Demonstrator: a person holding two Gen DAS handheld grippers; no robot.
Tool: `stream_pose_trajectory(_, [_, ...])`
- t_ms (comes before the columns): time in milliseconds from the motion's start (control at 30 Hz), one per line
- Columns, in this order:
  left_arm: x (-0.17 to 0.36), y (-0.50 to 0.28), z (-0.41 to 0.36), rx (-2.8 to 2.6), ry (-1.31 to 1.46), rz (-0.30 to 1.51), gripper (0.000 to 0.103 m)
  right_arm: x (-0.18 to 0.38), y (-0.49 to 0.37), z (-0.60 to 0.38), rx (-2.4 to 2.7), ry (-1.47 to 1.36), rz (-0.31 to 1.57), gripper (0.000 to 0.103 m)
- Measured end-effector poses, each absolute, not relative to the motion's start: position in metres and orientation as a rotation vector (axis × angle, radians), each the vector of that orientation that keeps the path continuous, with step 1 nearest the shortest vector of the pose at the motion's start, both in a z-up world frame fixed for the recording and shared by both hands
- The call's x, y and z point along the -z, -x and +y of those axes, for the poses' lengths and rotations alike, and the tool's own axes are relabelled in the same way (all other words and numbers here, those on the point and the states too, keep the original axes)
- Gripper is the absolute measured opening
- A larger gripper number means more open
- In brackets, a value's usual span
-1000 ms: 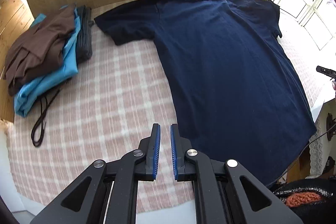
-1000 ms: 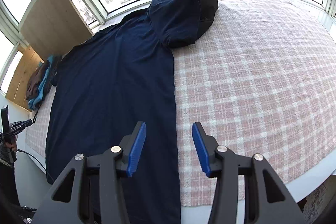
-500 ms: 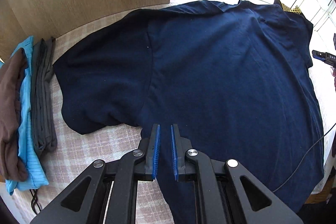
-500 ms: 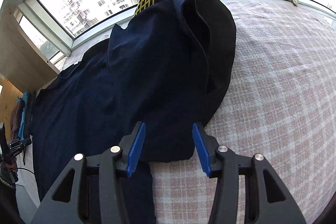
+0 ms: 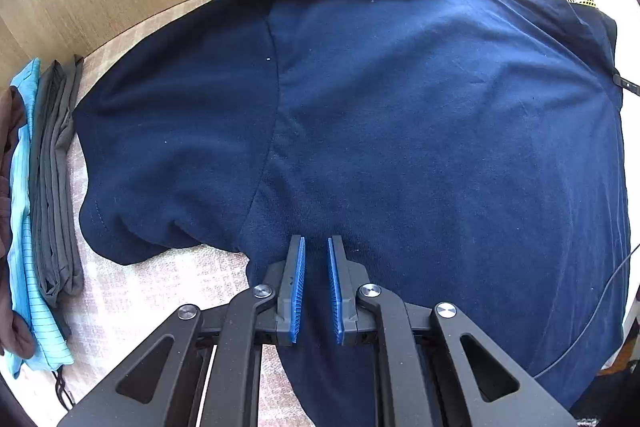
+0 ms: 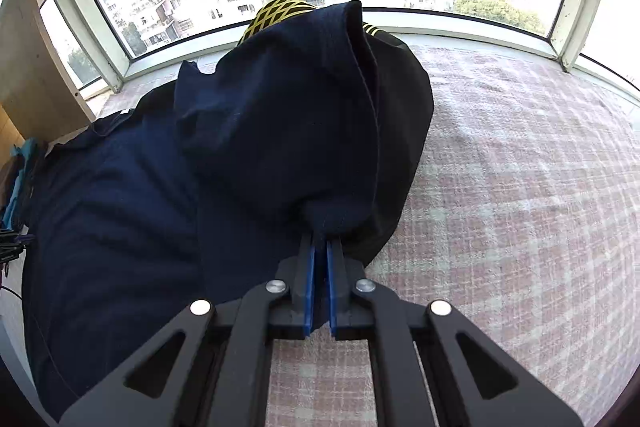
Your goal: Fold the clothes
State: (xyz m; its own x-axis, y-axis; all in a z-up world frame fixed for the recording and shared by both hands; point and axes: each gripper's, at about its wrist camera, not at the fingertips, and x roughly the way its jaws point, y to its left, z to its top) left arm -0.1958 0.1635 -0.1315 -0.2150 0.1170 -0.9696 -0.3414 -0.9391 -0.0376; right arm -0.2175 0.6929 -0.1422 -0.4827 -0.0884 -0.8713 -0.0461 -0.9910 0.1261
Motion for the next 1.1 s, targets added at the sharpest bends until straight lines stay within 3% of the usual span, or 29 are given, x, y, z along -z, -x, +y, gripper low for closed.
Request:
stream_pose_trajectory(33, [0.132,0.196,0.163,-2.225,1.748,0.263,0.011,0.146,0.22,0.696,2.667,-1.608,-0.255,0.005])
stream_pose_trajectory(167, [0.134,0.194,0.162,-2.223,1.74,0.265,0.011,0.143,0.218,0.68,2.666,-1.637,-0.153,0.02])
stream_pose_trajectory(367, [0.123,0.186,0.15,-2.267,1.697,0.268,0.014,0.084,0.175,0.69,2.94,-1.469,-0.263,0.023])
stream_pose_trajectory(467, [0.103,0.172,0.132,-2.324,1.647,0.245,0.014,0.064,0.173,0.647,2.766,-1.418,-0.175,0.027])
stream_pose_trajectory(567, [0.088,0.161,0.12,-2.359,1.624,0.311,0.018,0.058,0.177,0.59,2.607,-1.35,-0.066,0.039])
stream_pose_trajectory(767, [0.078,0.172,0.102,-2.363,1.614,0.355,0.022,0.087,0.23,0.451,2.331,-1.299,0.034,0.038])
stream_pose_trajectory(867, [0.08,0.187,0.09,-2.369,1.595,0.309,0.022,0.107,0.262,0.384,2.244,-1.276,0.058,0.02])
stream_pose_trajectory(967, [0.083,0.204,0.084,-2.388,1.584,0.29,0.022,0.133,0.3,0.329,2.188,-1.307,0.094,0.011])
stream_pose_trajectory(1100, [0.083,0.222,0.08,-2.402,1.56,0.241,0.022,0.169,0.341,0.287,2.118,-1.39,0.132,0.009])
